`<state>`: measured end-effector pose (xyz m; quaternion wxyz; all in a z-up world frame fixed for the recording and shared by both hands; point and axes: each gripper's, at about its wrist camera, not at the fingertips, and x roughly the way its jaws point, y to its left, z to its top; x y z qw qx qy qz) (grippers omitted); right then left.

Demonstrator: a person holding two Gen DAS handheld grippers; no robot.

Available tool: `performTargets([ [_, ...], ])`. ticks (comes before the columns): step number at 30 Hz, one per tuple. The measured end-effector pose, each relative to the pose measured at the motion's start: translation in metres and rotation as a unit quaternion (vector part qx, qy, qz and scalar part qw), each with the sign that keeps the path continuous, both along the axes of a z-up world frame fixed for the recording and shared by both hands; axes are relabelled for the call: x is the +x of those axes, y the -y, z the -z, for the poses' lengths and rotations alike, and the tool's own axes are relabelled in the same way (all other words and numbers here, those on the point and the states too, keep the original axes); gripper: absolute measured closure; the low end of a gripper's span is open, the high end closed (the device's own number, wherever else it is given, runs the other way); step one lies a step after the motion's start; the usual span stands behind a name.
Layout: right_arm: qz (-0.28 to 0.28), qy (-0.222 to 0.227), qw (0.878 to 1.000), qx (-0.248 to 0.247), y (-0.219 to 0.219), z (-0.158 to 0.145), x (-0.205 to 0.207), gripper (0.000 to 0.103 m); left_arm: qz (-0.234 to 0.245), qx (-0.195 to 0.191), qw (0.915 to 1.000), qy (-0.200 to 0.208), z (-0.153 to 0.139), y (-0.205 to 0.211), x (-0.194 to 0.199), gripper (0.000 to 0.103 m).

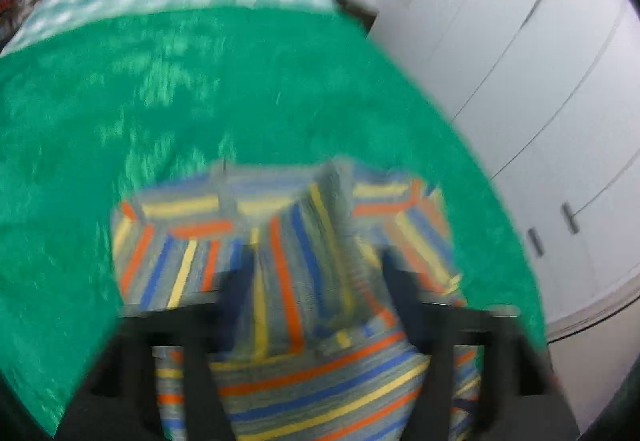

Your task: Fold small clothes

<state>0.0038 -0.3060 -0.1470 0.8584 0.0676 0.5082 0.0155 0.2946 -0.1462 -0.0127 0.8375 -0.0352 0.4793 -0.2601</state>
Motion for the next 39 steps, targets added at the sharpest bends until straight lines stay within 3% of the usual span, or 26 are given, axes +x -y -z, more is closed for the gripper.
performTargets([
  [4,-0.002,0.001,1.0,0.004,0.001,0.0,-0.002,0.017,-0.071,-0.031,0.997,0.002,0.018,-0.038,0.014,0.038],
  [6,-0.004,0.001,1.0,0.005,0.001,0.0,-0.002,0.017,-0.095,-0.008,0.9955,0.0,0.032,-0.055,0.02,0.043],
  [8,-0.004,-0.001,1.0,0.005,0.001,0.001,-0.001,0.017,-0.082,0.051,0.9953,-0.003,0.052,-0.057,0.021,0.043],
  [9,-0.003,-0.002,1.0,0.007,0.001,0.001,-0.001,0.017,-0.073,0.105,0.9917,-0.013,0.072,-0.056,0.019,0.045],
  [11,-0.002,-0.004,1.0,0.009,0.002,0.001,0.0,0.017,-0.071,0.198,0.9767,-0.043,0.112,-0.068,0.015,0.057],
  [14,-0.004,-0.003,1.0,0.009,0.002,0.001,-0.002,0.017,-0.104,0.139,0.9843,-0.034,0.119,-0.113,-0.011,0.051],
  [20,-0.007,-0.005,1.0,0.003,0.001,0.002,0.0,0.016,-0.116,0.13,0.9842,-0.031,0.101,-0.135,-0.03,0.044],
  [25,0.015,0.019,1.0,0.008,0.008,-0.016,-0.004,0.018,-0.112,0.08,0.9903,0.018,0.066,-0.138,-0.07,0.021],
  [28,0.028,0.04,0.999,-0.011,0.012,-0.028,-0.008,0.018,-0.076,0.081,0.9936,0.016,0.075,-0.126,-0.11,0.016],
  [30,0.029,0.031,0.999,-0.018,0.014,-0.026,-0.006,0.018,-0.05,0.123,0.991,-0.017,0.102,-0.115,-0.135,0.016],
  [32,0.031,-0.005,0.999,-0.019,0.016,-0.012,-0.003,0.018,-0.035,0.164,0.9848,-0.044,0.126,-0.112,-0.156,0.014],
  [34,0.031,-0.031,0.999,-0.024,0.017,0.0,-0.005,0.018,-0.033,0.164,0.9858,-0.011,0.126,-0.119,-0.18,0.008],
  [36,0.03,-0.027,0.999,-0.031,0.015,-0.005,-0.008,0.018,-0.041,0.158,0.9864,-0.017,0.12,-0.13,-0.186,0.008],
  [39,0.053,0.012,0.998,-0.032,0.022,-0.019,-0.015,0.02,-0.091,0.116,0.9888,0.024,0.095,-0.154,-0.173,0.007],
])
